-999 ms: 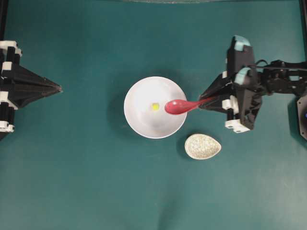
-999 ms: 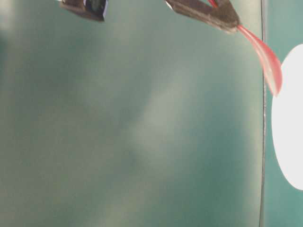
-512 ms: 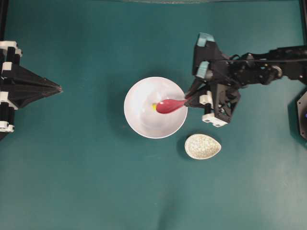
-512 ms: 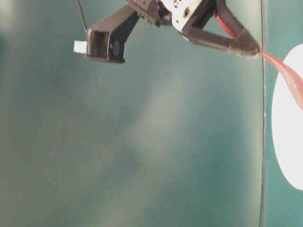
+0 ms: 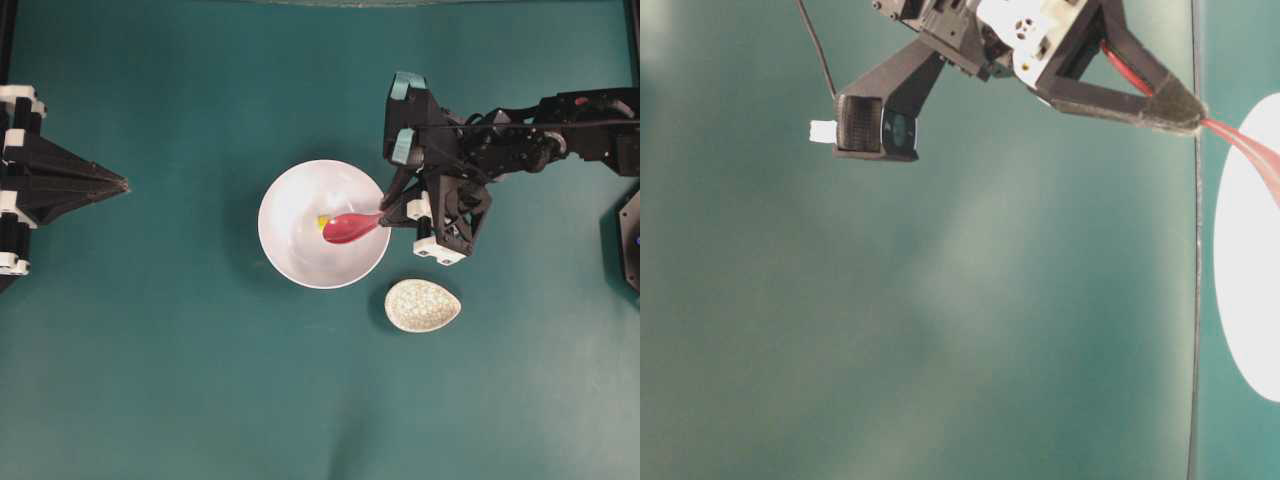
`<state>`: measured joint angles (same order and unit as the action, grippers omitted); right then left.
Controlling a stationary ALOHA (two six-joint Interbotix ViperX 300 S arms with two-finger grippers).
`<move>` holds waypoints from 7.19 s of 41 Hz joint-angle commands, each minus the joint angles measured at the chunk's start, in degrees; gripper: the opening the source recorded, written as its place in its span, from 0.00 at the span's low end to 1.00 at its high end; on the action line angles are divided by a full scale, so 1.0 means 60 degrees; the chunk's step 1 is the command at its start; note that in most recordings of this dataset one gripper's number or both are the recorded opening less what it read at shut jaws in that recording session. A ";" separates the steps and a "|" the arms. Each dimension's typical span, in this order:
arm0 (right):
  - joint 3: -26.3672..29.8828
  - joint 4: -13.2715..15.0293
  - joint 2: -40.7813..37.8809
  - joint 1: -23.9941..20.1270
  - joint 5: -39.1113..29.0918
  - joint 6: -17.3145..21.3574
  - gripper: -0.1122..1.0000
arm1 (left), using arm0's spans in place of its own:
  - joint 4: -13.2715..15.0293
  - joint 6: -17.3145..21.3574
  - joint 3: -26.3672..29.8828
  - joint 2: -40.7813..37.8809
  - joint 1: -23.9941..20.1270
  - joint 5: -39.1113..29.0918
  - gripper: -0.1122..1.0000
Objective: Scoop the yellow hexagonal prism block from the bowl with a spoon using the right arm.
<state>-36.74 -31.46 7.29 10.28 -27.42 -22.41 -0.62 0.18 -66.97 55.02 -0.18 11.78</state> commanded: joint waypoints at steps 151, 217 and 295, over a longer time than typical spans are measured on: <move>-0.0029 0.0601 -0.1333 -0.0322 0.3896 0.0527 0.32 | -0.0029 0.0000 0.0176 -0.0073 0.0000 0.0044 0.10; -0.1187 0.0352 -0.0117 -0.1553 0.5742 0.1143 0.32 | -0.0029 -0.0059 0.0176 -0.0073 0.0000 0.0044 0.10; -0.1450 0.0806 0.2314 -0.1465 0.5654 0.0908 0.32 | -0.0029 -0.0029 0.0234 0.0000 0.0000 0.0117 0.10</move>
<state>-47.02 -27.42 19.42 1.32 6.06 -16.88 -0.62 0.00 -66.97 55.37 -0.18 11.95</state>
